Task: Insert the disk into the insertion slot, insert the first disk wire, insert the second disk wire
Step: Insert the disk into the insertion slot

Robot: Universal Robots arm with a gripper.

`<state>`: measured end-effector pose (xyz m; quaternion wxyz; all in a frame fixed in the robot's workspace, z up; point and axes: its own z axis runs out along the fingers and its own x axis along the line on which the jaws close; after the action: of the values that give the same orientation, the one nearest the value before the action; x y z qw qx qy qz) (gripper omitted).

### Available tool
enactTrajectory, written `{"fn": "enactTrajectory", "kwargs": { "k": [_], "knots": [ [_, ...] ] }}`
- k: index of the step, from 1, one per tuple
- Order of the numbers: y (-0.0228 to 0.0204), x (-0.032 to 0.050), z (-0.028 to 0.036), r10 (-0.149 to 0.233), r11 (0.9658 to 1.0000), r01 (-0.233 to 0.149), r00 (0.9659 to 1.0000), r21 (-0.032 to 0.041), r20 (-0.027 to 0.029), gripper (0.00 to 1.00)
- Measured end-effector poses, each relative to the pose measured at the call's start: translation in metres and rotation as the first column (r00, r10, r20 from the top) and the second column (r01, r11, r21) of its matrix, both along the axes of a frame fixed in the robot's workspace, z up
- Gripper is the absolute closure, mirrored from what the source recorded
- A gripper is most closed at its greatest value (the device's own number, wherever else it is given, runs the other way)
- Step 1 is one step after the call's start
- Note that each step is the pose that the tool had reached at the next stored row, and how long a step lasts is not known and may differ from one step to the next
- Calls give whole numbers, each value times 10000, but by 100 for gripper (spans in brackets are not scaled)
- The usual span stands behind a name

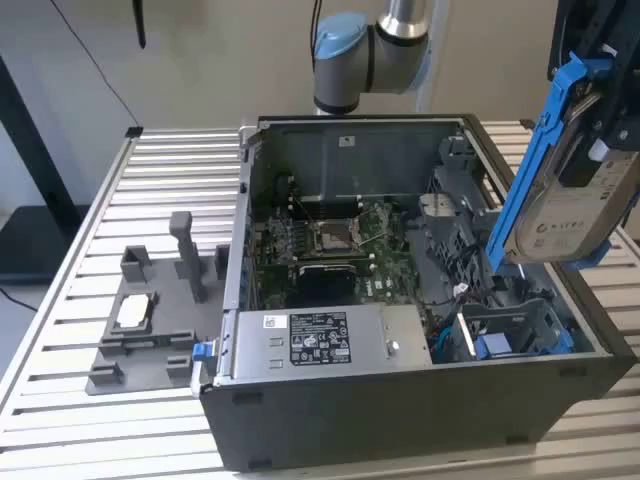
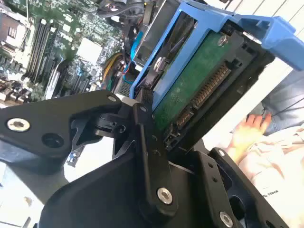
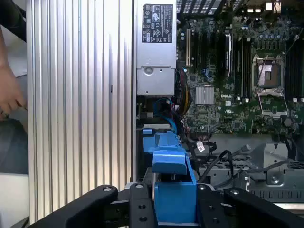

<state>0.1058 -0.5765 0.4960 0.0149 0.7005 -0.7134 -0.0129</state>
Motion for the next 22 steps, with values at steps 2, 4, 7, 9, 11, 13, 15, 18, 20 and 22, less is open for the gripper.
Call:
{"fn": "enactTrajectory", "kwargs": {
  "k": [2, 4, 7, 9, 11, 13, 15, 18, 20, 22],
  "knots": [
    [0, 0, 0, 0, 10000, 0, 10000, -1, 0, 67],
    [0, 0, 0, 0, 10000, 0, 10000, 0, 0, 67],
    [0, 0, 0, 0, 10000, 0, 10000, -1, 0, 67],
    [0, 0, 0, 0, 10000, 0, 10000, 0, 0, 67],
    [0, 0, -3, 0, 10000, 0, 10000, 0, 0, 67],
    [-5, 0, -11, 0, 10000, 0, 10000, 28, -2, 67],
    [-14, 2, -33, 2, 10000, -2, 10000, 41, -9, 67],
    [-46, 15, -75, 5, 10000, -5, 10000, 53, -45, 67],
    [-59, 27, -104, 7, 10000, -7, 10000, 59, -67, 67],
    [-70, 44, -133, 10, 10000, -9, 10000, 65, -73, 67]
  ]
}}
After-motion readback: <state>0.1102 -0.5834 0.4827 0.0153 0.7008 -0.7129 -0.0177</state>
